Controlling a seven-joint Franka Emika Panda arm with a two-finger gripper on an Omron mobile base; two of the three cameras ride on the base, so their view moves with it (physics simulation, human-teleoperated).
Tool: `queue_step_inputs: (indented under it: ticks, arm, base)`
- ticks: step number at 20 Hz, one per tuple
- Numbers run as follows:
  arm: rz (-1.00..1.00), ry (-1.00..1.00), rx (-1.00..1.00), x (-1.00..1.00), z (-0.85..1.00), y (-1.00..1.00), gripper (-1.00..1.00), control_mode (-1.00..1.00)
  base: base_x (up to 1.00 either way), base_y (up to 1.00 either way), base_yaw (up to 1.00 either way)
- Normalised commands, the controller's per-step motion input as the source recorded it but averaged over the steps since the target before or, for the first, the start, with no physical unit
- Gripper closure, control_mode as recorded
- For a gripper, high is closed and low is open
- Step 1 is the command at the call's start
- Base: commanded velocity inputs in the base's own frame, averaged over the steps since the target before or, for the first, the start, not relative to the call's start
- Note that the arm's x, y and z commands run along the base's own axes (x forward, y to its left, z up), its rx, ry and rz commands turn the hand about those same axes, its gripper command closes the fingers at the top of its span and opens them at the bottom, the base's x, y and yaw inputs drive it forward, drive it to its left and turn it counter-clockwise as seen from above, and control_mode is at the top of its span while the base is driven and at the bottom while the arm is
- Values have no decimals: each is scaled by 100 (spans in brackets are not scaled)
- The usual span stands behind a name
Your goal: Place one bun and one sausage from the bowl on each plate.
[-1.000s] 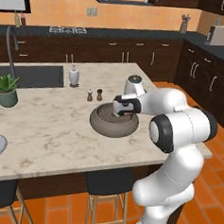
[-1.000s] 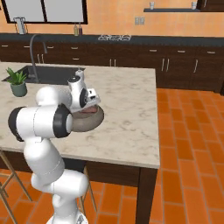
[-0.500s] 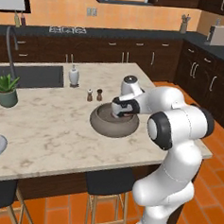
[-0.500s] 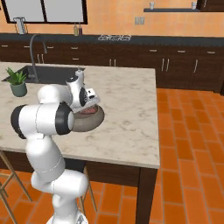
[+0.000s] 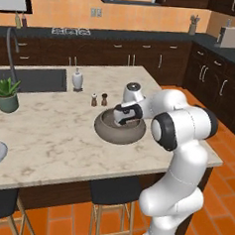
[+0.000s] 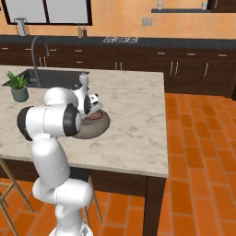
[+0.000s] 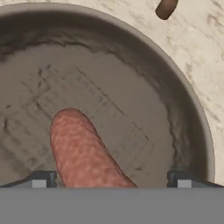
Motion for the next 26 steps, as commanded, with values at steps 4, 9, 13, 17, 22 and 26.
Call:
queue_step_inputs:
  ticks: [4,9,13,17,22,26]
  arm:
    - [2,0,-11,2,-28,0,100,-100]
    - [0,0,-3,-11,3,0,100,-100]
    - [-3,0,4,-38,70,0,100,-100]
    - [-12,-2,21,-87,100,-3,100,-100]
    - [-30,0,30,-100,98,-45,100,-100]
    - [-38,0,23,-100,61,-58,100,-100]
  base:
    - [0,0,0]
    - [0,0,0]
    - [0,0,0]
    - [0,0,0]
    - [0,0,0]
    - [0,0,0]
